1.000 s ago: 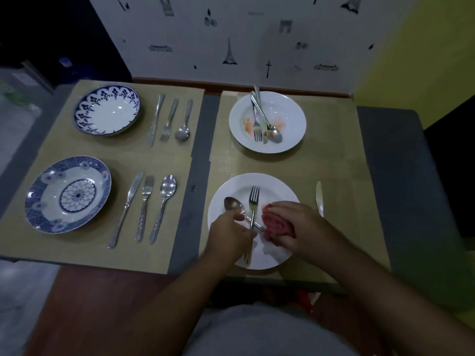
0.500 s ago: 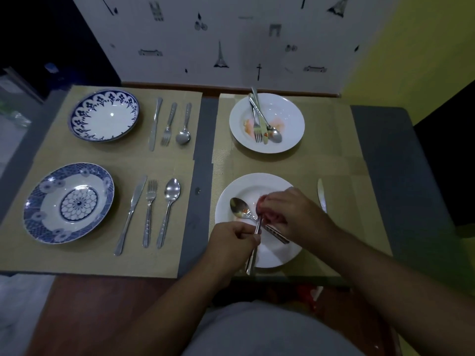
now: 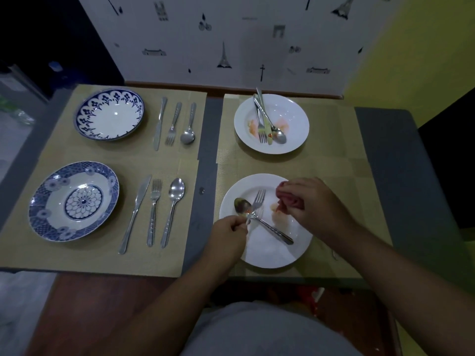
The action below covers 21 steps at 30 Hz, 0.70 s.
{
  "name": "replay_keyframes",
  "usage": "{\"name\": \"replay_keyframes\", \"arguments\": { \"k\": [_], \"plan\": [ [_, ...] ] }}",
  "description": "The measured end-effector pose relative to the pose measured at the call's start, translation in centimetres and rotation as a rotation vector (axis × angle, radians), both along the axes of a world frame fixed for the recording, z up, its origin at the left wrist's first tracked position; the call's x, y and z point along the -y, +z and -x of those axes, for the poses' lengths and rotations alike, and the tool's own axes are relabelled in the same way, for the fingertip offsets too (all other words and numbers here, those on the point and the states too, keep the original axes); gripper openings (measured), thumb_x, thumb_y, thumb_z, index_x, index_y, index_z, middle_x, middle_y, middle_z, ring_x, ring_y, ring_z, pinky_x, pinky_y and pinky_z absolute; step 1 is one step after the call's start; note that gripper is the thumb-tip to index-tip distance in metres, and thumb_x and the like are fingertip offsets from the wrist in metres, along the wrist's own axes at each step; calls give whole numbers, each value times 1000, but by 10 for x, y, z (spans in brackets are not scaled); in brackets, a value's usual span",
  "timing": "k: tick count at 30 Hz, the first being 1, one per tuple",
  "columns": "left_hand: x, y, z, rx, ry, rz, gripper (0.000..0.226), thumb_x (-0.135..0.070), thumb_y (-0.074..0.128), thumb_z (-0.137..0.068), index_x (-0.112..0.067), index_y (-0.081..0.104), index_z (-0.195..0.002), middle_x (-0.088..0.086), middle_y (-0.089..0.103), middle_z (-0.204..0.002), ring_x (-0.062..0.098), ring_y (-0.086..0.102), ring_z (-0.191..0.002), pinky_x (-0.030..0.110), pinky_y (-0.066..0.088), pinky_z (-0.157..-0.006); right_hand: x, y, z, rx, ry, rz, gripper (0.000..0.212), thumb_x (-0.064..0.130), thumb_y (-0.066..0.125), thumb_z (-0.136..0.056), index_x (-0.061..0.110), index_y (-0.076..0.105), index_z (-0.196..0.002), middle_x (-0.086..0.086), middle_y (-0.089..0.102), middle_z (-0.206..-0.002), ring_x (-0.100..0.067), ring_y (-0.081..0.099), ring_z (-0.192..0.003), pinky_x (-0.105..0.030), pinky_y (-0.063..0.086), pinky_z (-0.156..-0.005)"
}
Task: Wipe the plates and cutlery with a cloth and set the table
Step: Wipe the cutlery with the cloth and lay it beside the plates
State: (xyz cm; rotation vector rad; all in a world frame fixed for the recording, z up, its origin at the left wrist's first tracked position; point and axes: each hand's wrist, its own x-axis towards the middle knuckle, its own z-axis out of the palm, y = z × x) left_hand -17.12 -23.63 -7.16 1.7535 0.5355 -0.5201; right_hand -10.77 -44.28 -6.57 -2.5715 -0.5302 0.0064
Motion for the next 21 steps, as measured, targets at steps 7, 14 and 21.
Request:
{"name": "replay_keyframes", "arguments": {
  "k": [7,14,21],
  "plan": [
    [6,-1,-5,30,63,12,25,-16,56,-99,-12,71,-119,-2,72,-87,12,64,-79,26,52,-69,-13,-4,20,14,84,-45,37,17,79,-77,19,72,-113,5,67,-116,-18,55,-107,-33,46,-94],
    [10,4,-6,0,19,66,17,-14,61,-97,-18,76,-105,7,75,-83,14,63,-67,24,54,-59,-19,-8,28,113,341,1,38,13,72,-85,11,67,-123,-6,64,-127,-20,57,-119,-32,47,-102],
    [12,1,-10,96,-6,-48,23,-9,60,-96,-16,75,-112,0,73,-99,19,66,-94,33,55,-87,-25,-15,3,80,253,-8,32,20,62,-89,13,69,-119,-3,67,-124,-20,60,-115,-38,50,-98]
  ]
}}
